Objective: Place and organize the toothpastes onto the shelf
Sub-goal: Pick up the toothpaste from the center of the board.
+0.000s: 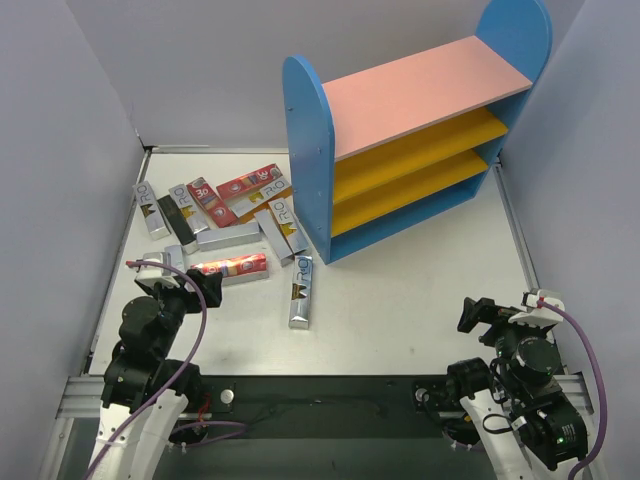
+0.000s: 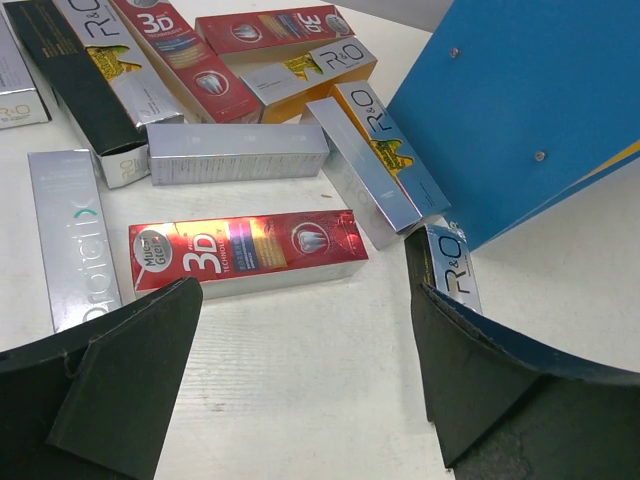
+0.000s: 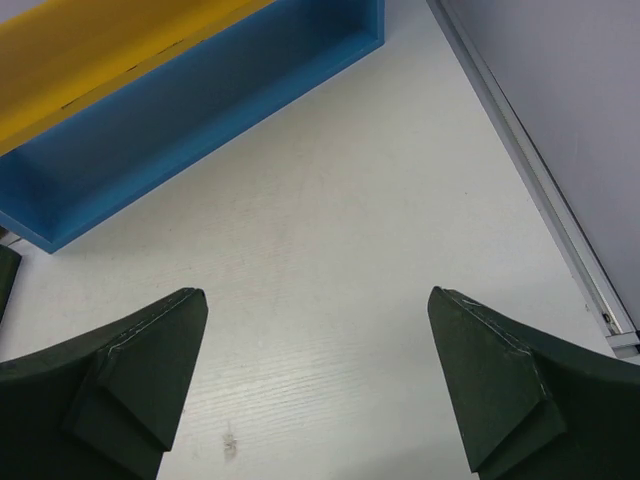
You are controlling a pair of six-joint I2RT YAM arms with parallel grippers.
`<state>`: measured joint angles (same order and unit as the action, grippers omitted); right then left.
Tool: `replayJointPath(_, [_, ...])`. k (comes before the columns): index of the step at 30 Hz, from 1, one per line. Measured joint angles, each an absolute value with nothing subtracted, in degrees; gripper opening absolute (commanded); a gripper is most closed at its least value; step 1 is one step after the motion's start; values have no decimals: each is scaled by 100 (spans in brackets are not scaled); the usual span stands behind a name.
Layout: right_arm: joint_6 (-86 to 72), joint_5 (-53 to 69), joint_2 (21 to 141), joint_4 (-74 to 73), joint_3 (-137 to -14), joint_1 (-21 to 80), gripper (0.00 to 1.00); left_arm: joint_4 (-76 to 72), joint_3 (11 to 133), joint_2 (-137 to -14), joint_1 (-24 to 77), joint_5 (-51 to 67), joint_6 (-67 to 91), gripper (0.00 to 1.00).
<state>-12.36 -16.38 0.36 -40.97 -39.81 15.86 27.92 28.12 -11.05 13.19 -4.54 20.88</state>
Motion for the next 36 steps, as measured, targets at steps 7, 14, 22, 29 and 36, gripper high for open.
replayJointPath(7, [-1216,-1590,36,-4047,-3981,1614,100,2810,2812,-1107,1319,-526,2088,97])
replayJointPath(14, [-1343,-1282,36,-4001,-3979,1623,100,2808,2812,-1162,1319,-541,2110,97])
replayJointPath(22, [-1404,-635,786,-3778,-3994,1653,100,2814,2818,-1441,1319,-530,2215,97])
replayJointPath(29, [-1885,259,1992,-3527,-4003,1752,100,2821,2851,-1463,1319,-530,2246,97])
replayJointPath(36, [-2661,792,3129,-3061,-3627,2082,100,2816,2853,-1350,1240,-504,2292,97])
